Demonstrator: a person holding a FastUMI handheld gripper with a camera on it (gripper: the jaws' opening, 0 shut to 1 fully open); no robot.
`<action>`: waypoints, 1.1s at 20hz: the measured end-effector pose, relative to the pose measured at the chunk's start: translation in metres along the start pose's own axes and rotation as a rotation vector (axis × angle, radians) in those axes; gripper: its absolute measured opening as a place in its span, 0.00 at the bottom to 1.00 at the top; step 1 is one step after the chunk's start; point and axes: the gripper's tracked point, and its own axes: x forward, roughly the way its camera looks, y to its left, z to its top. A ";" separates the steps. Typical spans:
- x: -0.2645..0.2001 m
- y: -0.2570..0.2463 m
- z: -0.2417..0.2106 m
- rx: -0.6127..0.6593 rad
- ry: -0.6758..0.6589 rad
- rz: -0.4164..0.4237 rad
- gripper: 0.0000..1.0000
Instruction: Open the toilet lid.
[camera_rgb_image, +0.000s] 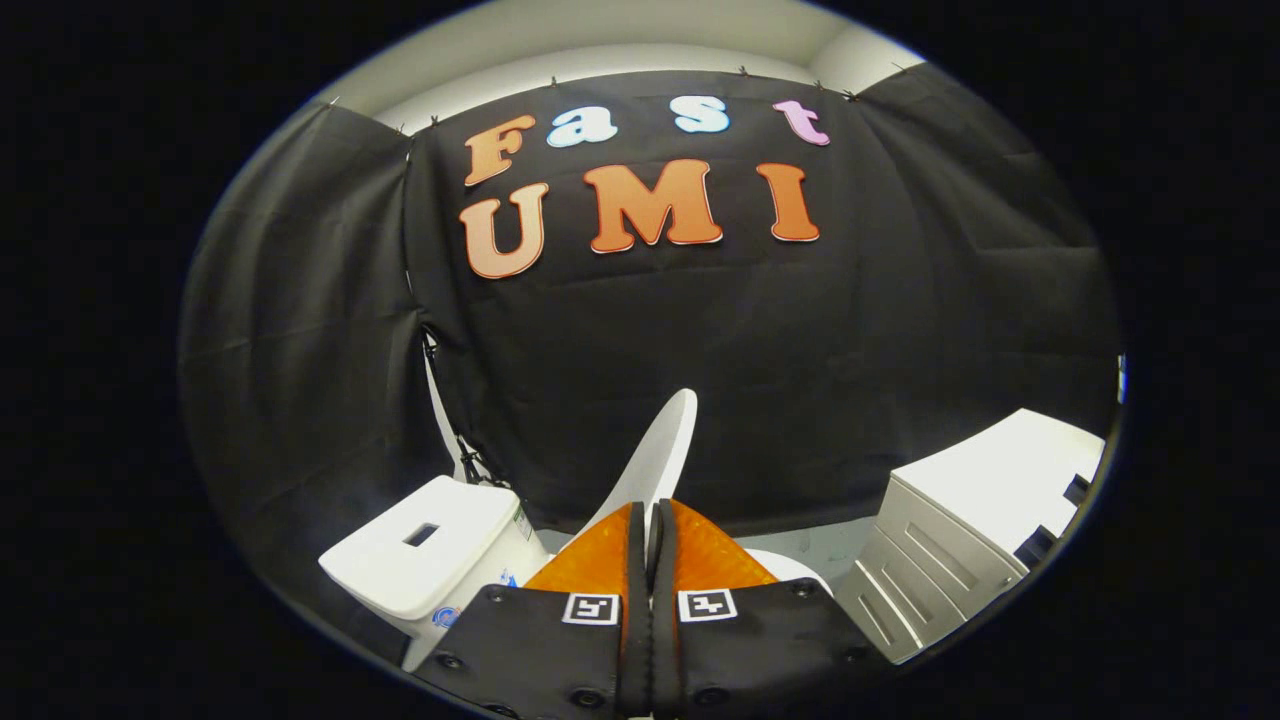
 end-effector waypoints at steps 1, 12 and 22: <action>0.001 0.009 0.004 0.003 0.001 0.009 0.08; -0.003 0.128 0.026 -0.082 -0.002 0.127 0.08; -0.002 0.224 0.026 -0.106 -0.028 0.208 0.08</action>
